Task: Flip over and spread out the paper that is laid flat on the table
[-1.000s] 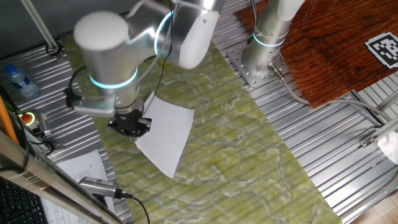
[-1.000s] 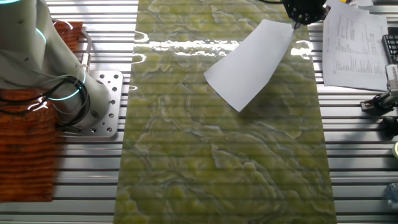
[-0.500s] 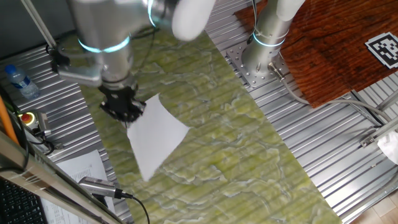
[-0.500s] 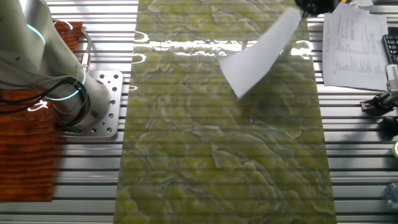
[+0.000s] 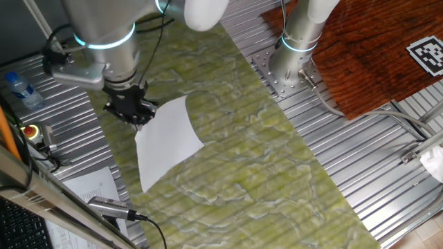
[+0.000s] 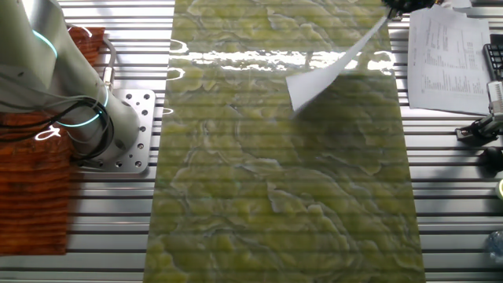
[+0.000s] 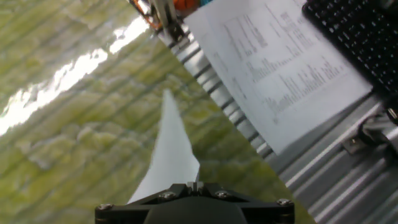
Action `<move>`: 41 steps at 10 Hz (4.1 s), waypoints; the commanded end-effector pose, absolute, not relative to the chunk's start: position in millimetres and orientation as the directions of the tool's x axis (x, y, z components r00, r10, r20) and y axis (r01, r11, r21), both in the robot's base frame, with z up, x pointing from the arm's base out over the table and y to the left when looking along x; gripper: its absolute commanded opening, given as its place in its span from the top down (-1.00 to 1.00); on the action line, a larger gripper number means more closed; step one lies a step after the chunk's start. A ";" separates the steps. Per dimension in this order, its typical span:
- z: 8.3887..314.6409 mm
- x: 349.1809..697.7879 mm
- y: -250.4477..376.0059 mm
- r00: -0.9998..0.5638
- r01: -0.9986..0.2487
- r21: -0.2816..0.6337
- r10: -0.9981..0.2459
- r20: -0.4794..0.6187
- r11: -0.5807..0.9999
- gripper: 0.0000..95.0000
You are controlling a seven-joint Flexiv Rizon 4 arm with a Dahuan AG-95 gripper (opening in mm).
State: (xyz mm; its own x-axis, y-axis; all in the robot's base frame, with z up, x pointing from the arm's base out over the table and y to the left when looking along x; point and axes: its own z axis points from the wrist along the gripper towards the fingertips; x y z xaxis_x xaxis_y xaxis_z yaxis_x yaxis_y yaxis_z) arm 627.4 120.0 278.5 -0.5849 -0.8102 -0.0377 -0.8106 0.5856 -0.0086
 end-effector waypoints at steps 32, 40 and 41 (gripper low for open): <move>294.1 586.6 160.2 -0.782 -0.623 -0.003 -0.623 -0.019 0.782 1.00; 337.2 596.7 140.2 -0.776 -0.631 -0.006 -0.631 -0.016 0.776 1.00; 341.3 600.0 136.7 -0.774 -0.632 -0.013 -0.632 -0.015 0.775 1.00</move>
State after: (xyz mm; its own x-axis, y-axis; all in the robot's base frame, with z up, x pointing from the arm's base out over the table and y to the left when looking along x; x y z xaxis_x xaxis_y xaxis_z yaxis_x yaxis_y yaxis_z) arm 605.9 138.2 343.2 -0.7732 -0.6341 -0.0046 -0.6341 0.7732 -0.0110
